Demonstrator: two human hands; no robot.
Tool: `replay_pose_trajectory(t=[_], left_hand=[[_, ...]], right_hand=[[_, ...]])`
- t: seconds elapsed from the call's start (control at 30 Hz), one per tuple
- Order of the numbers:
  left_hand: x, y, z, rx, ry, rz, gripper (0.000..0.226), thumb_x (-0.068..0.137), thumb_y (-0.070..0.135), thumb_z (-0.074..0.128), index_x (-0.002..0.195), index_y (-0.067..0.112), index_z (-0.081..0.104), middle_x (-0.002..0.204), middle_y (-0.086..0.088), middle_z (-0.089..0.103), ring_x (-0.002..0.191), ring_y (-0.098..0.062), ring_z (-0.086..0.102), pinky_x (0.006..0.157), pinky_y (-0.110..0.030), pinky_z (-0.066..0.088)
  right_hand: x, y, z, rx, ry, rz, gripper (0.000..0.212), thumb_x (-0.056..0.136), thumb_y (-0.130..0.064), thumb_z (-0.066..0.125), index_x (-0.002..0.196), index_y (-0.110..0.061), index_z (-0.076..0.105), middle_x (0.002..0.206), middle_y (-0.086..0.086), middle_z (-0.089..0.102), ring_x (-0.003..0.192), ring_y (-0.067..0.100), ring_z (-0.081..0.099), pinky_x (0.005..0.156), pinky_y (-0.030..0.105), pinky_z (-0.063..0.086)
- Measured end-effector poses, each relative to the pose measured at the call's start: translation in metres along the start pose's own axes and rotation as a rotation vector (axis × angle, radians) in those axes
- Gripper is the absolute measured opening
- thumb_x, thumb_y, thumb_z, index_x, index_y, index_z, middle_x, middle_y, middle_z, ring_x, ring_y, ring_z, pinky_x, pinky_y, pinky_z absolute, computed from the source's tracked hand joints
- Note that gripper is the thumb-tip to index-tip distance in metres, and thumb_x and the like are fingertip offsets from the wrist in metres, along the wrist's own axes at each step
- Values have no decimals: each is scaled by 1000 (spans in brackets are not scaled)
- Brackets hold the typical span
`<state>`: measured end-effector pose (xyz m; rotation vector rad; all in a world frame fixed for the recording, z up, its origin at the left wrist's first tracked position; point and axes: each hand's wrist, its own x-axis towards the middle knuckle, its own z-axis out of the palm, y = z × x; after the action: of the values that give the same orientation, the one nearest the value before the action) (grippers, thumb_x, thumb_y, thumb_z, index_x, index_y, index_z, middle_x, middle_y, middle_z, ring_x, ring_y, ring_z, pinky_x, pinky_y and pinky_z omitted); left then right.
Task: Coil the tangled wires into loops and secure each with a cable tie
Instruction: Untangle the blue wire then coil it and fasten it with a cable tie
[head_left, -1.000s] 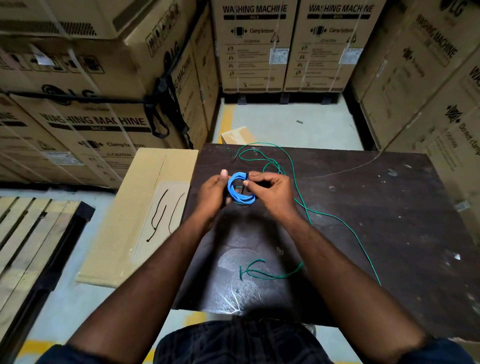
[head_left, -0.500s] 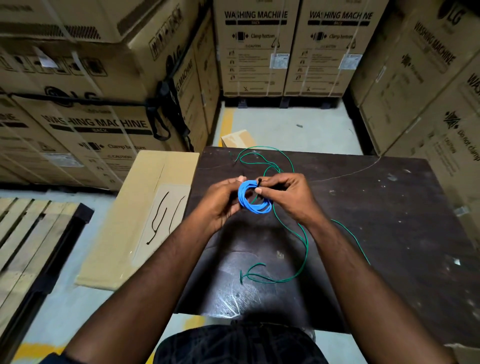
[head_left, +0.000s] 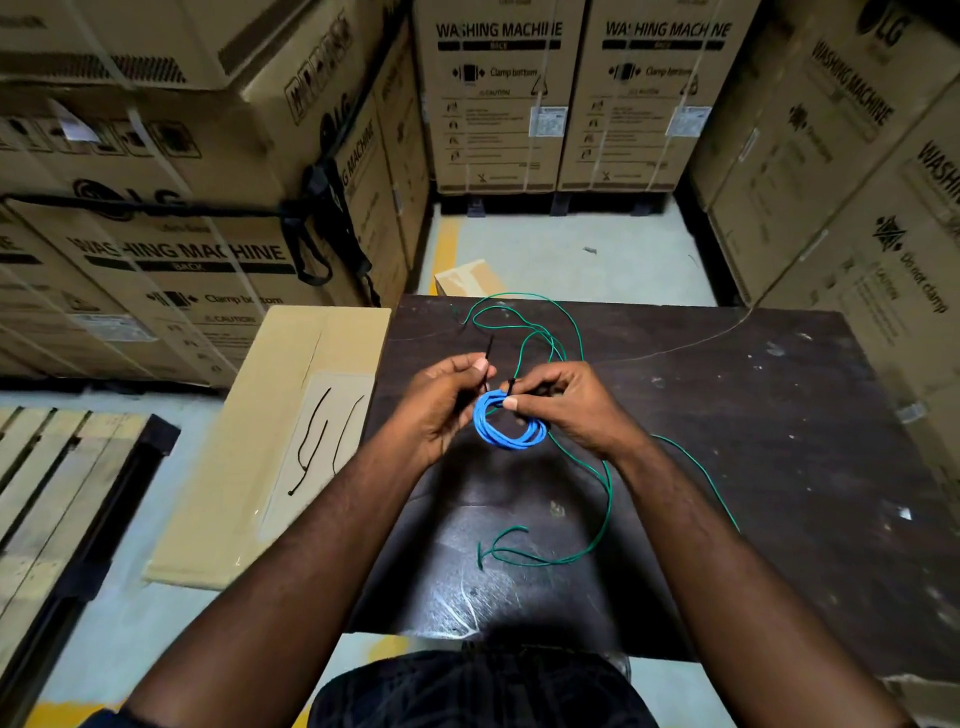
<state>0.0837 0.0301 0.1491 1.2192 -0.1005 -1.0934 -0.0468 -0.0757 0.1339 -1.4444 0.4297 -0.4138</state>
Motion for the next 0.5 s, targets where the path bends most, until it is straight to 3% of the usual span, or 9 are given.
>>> replay_pose_trajectory(t=[0.13, 0.3, 0.5], left_hand=[[2, -2, 3, 195, -20, 77, 19, 94, 3, 53, 91, 16, 66, 73, 3, 66, 61, -11, 46, 48, -15, 40], [3, -12, 15, 437, -75, 167, 26, 96, 3, 48, 86, 20, 66, 72, -2, 53, 60, -9, 41, 51, -17, 36], [6, -20, 40, 424, -139, 214, 16, 95, 9, 54, 87, 17, 65, 80, -2, 61, 68, -9, 51, 62, -23, 41]], right_hand=[[-3, 0, -4, -8, 20, 11, 10, 71, -2, 76, 75, -11, 74, 79, 21, 68, 62, 17, 60, 60, 24, 50], [-9, -6, -19, -28, 59, 19, 14, 76, 4, 72, 81, -8, 72, 62, 4, 67, 50, 9, 55, 50, 16, 43], [-12, -10, -42, -54, 91, 51, 10, 76, -1, 75, 80, -9, 71, 61, 12, 63, 49, 12, 53, 49, 21, 39]])
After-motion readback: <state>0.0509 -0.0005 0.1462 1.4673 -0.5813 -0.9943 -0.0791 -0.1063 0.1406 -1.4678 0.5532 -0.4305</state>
